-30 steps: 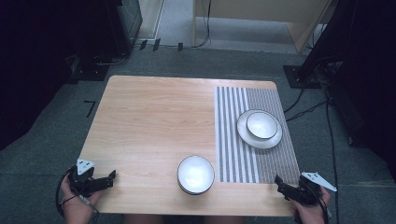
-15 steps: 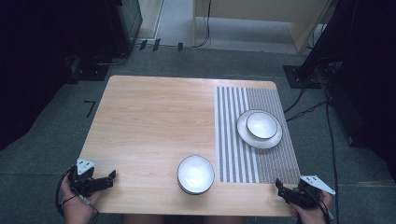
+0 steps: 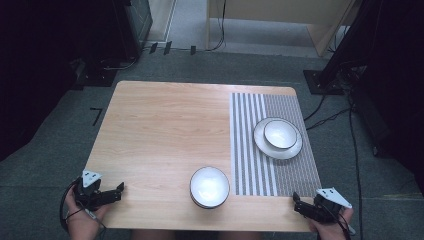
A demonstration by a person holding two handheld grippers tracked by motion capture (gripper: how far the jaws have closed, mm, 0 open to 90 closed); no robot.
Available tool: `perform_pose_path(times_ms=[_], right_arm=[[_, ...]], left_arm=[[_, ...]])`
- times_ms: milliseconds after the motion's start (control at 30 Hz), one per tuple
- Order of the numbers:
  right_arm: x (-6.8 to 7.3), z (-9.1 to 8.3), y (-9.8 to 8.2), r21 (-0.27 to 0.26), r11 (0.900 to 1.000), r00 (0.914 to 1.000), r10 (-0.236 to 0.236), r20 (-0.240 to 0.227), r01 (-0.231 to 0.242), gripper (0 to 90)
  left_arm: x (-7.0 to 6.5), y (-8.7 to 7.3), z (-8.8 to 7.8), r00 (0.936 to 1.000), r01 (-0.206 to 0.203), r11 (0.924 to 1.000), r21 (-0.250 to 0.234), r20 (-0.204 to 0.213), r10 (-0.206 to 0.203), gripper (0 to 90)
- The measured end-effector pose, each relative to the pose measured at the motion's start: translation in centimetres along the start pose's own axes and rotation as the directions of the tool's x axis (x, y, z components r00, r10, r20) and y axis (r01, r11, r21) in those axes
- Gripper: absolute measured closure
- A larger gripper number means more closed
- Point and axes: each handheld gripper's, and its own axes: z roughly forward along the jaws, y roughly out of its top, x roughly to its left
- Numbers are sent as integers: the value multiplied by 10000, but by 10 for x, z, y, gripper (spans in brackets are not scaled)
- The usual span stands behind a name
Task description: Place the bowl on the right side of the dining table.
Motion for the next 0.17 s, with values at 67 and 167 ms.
perform_pose_path(times_ms=[67, 167], right_arm=[[0, 0, 0, 4, 10000, 10000, 3, 7, -3, 10], [0, 1, 0, -4, 10000, 10000, -15, -1, 15, 8]], left_arm=[[0, 0, 0, 10000, -14, 10000, -1, 4, 14, 0], [0, 0, 0, 10000, -26, 10000, 5, 9, 26, 0]])
